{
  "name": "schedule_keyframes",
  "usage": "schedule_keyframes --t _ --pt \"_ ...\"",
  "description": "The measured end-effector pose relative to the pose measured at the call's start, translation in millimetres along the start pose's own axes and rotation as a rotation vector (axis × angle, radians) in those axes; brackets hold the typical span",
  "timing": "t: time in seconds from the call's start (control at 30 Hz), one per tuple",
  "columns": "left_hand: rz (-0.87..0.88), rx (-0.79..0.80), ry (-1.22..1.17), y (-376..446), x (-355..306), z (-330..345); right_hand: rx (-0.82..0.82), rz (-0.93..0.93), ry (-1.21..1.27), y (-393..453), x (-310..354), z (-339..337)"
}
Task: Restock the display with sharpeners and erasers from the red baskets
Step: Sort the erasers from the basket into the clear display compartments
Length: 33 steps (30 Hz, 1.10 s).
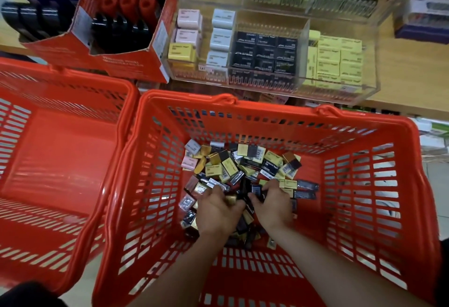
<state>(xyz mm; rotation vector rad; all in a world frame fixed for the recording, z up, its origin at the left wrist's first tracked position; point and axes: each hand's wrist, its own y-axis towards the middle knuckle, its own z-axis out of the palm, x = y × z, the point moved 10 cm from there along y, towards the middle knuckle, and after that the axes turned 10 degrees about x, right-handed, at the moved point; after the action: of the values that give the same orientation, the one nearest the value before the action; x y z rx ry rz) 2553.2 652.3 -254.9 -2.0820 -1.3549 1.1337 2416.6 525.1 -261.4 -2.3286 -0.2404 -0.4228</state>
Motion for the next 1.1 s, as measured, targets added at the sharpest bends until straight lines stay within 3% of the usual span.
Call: schedule_keyframes --t 0.13,0.3,0.47,0.53,0.7,0.77,0.83,0.9,1.0,1.1 --pt "-0.118 0.043 -0.603 4.7 12.3 -14.8 -0.008 0.0 -0.028 0.4 -2.0 0.2" --pt "-0.156 0.338 -0.972 -2.8 -6.1 -3.2 0.049 0.091 0.078 -10.2 -18.4 -0.9" --pt "-0.065 0.4 -1.004 -11.5 -22.4 -8.2 0.341 0.266 1.118 -33.5 -25.0 20.2" --pt "-0.065 0.437 -0.957 -15.4 -26.3 -7.4 0.412 0.208 1.235 -40.7 -12.6 14.0" --pt "-0.063 0.514 -0.831 -19.3 -31.9 5.9 0.273 -0.221 0.669 -40.7 21.6 -23.1" --pt "-0.042 0.492 -0.839 -18.4 -30.4 4.9 0.263 -0.357 0.605 -42.7 34.9 -28.2" --pt "-0.057 0.475 -0.963 -16.4 -25.0 3.6 0.317 -0.311 0.725 -36.3 29.1 -19.9" --pt "-0.085 0.411 -1.068 -11.1 -14.4 -3.2 0.29 -0.134 0.769 -24.7 9.2 -7.5" --pt "-0.112 0.362 -1.152 -4.8 -2.7 -11.6 0.066 -0.009 0.384 -7.4 -10.5 -9.0" --pt "-0.123 0.376 -1.168 0.8 -0.3 -13.4 -0.019 -0.022 0.16 -2.9 5.8 -3.4"
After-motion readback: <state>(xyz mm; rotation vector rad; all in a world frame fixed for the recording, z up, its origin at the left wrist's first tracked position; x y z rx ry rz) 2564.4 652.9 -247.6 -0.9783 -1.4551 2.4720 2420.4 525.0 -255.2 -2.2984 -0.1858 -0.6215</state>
